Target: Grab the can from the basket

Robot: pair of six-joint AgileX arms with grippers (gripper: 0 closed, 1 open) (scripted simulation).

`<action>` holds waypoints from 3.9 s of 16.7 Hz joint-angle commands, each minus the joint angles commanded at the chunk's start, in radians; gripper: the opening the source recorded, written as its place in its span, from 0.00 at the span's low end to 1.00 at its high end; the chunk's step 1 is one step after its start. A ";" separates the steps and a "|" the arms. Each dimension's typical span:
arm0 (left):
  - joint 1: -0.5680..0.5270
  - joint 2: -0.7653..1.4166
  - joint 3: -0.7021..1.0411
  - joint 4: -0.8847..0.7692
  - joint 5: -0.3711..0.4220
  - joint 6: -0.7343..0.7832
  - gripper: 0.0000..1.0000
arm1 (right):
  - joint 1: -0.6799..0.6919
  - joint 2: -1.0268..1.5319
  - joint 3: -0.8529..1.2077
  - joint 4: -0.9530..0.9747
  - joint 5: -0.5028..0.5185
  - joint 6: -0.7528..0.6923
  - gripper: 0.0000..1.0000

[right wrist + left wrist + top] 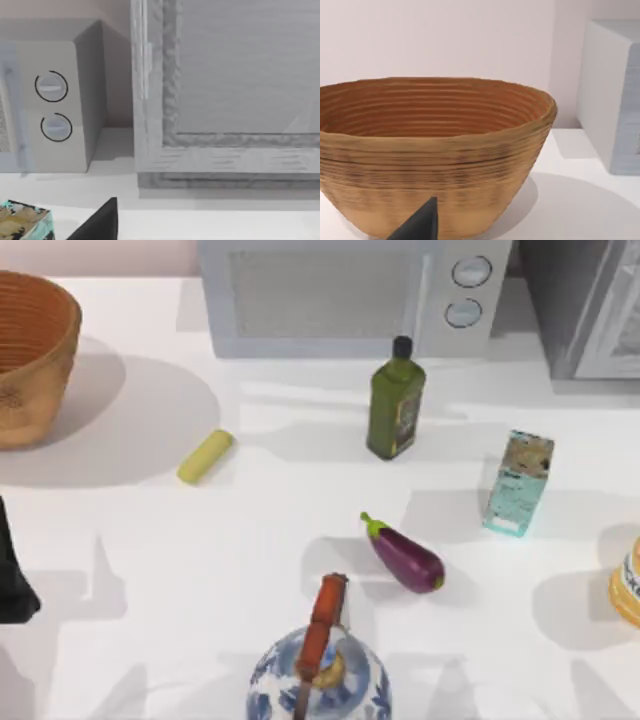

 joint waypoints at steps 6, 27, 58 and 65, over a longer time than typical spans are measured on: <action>0.014 0.095 0.072 -0.079 0.010 0.011 1.00 | 0.000 0.000 0.000 0.000 0.000 0.000 1.00; 0.198 2.013 2.000 -1.101 0.132 0.166 1.00 | 0.000 0.000 0.000 0.000 0.000 0.000 1.00; 0.182 2.546 2.244 -1.177 0.077 0.210 0.77 | 0.000 0.000 0.000 0.000 0.000 0.000 1.00; 0.182 2.546 2.244 -1.177 0.077 0.210 0.25 | 0.000 0.000 0.000 0.000 0.000 0.000 1.00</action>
